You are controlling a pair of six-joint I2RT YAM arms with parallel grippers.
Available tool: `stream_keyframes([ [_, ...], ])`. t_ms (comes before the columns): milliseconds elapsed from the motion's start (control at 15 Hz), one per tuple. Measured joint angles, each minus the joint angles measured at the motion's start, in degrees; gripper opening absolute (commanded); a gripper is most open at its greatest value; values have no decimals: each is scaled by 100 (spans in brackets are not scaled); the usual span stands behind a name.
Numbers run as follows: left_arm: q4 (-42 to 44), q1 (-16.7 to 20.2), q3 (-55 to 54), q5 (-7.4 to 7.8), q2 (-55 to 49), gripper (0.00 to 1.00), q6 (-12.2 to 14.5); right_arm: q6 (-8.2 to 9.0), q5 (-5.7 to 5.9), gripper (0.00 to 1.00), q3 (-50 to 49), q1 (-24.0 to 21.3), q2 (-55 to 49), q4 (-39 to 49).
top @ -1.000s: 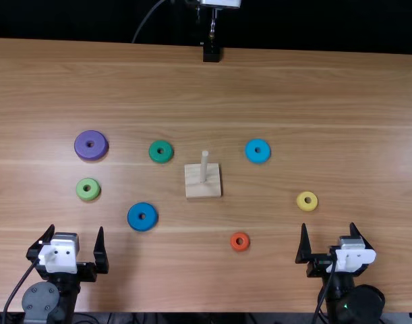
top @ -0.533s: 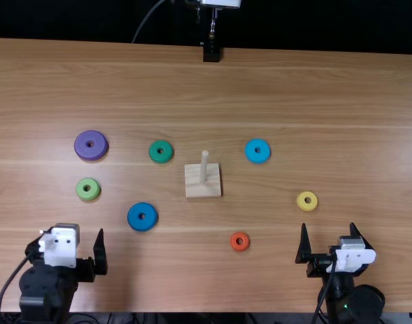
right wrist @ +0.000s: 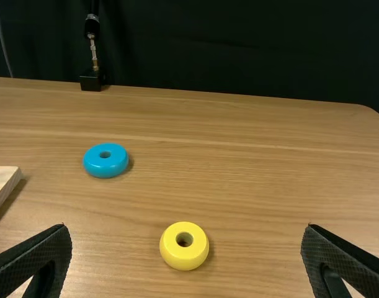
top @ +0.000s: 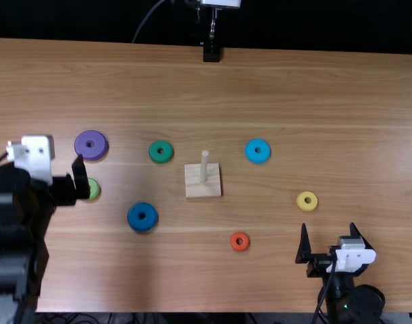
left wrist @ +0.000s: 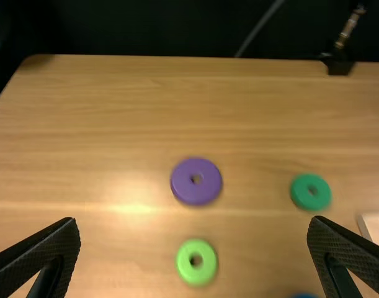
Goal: Build the Hanoi tower: stack the rings onto the peg from bottom to top in this color order: purple, dark blue, light blue, dark green, light green, yellow, orange.
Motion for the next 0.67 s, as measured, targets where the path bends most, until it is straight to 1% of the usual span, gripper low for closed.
stream_keyframes([
  [67, -42, -2, 396, -20, 509, 100, -2, 2, 2, 100, -2, 2, 0, 2],
  [133, -249, -2, 824, -4, 1104, 100, 0, 4, 0, 100, 0, 0, 0, -2],
  [200, -533, -2, 1143, 50, 1582, 100, 0, 2, -2, 100, -2, 2, 0, 0],
  [267, -831, -2, 1493, 175, 2114, 100, 2, 2, -2, 100, -2, 2, 0, 0],
  [333, -1180, -2, 1860, 356, 2682, 100, 2, 0, -2, 100, -2, 2, 0, 0],
  [467, -1644, -2, 2269, 568, 3407, 100, 7, 2, -2, 100, -2, 2, 0, 0],
  [667, -1683, -2, 2623, 625, 4192, 100, 17, 0, -2, 100, 0, 2, 0, -4],
])
